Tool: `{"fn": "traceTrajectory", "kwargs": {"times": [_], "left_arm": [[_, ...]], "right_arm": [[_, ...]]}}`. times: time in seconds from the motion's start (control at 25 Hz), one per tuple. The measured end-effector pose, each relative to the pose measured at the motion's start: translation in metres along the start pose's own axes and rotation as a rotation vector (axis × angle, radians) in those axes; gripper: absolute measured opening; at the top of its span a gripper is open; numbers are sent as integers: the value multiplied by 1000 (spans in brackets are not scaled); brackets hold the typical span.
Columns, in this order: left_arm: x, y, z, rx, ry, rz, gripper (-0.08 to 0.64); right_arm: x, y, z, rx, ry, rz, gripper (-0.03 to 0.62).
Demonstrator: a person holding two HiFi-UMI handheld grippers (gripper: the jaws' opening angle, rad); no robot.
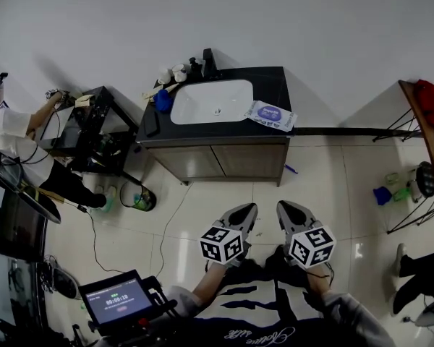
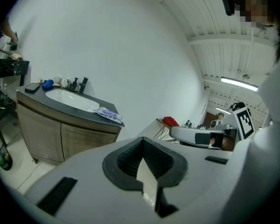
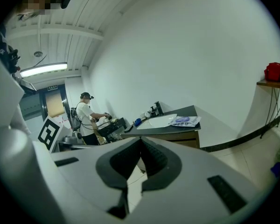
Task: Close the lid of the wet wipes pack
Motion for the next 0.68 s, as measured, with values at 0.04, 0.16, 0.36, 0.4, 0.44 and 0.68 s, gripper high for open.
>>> {"fn": "traceTrajectory", "kwargs": {"times": [0.04, 0.16, 0.36, 0.4, 0.44, 0.68], "left_arm": [[1, 0, 1, 2, -3, -2, 2], [3, 2, 3, 5, -16, -6, 2], [2, 1, 0, -6, -32, -1, 1], [2, 2, 0, -7, -34, -2, 1], [2, 3, 0, -7, -35, -2, 2], [6, 6, 6, -4, -33, -3, 1]], "right_arm": [[-1, -1, 2, -1, -1, 2, -11], [0, 0, 6, -1, -10, 1, -9], [3, 1, 6, 3, -24, 1, -9], [3, 1, 6, 3, -26, 1, -9], [3, 2, 6, 2, -26, 0, -9], [-3, 5, 8, 5, -27, 1, -9]]}}
Point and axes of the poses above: the fingertips, and each gripper's own axes: x backward along the fingers, z to its left, y out of its top, the point moved 7 cm from there along x, backward along the fingers, and after that the axes turned 13 degrees about z, right-handed, at the moved point
